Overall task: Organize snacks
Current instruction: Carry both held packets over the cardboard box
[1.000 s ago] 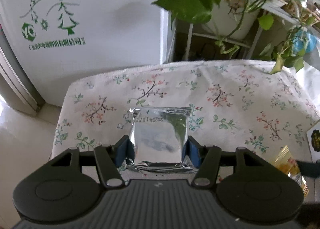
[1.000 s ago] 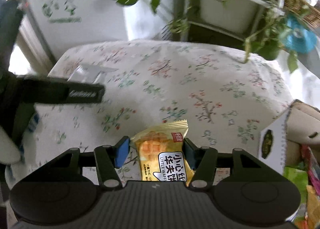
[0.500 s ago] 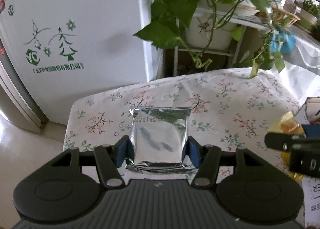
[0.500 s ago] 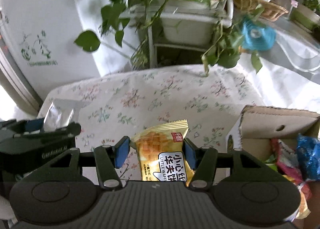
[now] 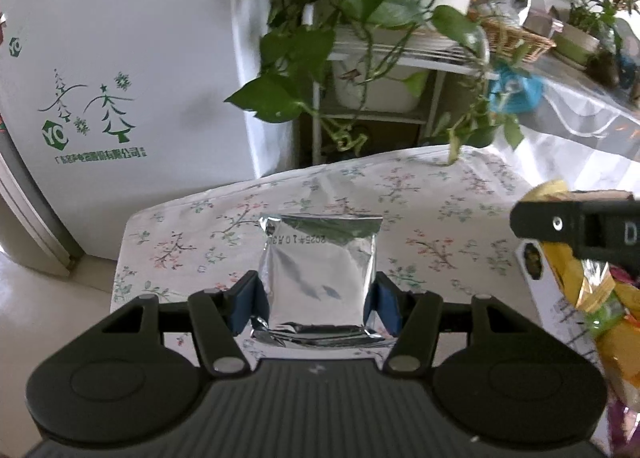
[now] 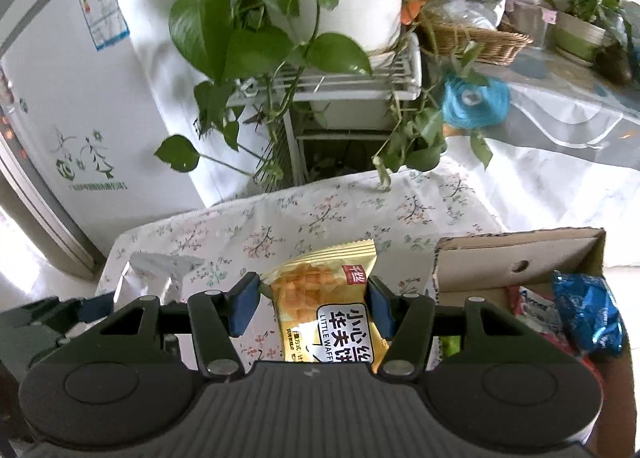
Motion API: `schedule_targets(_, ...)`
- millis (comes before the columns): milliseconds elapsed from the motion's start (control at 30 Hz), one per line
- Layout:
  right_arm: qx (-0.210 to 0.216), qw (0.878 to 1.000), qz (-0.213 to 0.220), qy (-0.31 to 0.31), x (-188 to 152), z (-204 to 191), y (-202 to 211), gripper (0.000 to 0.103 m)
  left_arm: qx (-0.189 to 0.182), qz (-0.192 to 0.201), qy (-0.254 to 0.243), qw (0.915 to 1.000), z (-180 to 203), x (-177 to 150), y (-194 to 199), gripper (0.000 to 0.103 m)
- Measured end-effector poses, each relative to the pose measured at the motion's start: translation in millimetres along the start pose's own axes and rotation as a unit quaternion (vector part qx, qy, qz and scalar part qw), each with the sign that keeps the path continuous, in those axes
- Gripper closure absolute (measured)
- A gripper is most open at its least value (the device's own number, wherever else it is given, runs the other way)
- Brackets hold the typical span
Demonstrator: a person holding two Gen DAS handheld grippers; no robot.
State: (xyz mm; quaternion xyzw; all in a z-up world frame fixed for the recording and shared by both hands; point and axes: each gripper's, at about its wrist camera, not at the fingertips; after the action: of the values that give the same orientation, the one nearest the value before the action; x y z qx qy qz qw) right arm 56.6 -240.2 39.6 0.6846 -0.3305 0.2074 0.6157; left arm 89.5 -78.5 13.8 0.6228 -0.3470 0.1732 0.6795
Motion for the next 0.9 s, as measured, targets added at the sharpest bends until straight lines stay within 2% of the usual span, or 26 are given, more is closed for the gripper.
schedule_targets(433,-0.01,0.999,0.037,-0.034,-15.2,27.9,48.4,0.039,-0.022,0.009,-0.002,0.9997,27.9,-6.5,24.2,0.043)
schedule_targets(900,-0.057,0.995,0.036,-0.073,-28.8,87.4,70.4,0.039,-0.049,0.002,-0.041,0.998,76.9,-22.9,30.9,0.043)
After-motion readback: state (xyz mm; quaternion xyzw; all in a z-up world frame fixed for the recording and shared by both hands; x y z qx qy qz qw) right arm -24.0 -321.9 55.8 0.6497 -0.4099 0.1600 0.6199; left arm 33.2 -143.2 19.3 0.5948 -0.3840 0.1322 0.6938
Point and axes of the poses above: each gripper's, at about its wrist camera, not at the fingertips, and y roughly against the way its jaws point, z to its right, x to its top
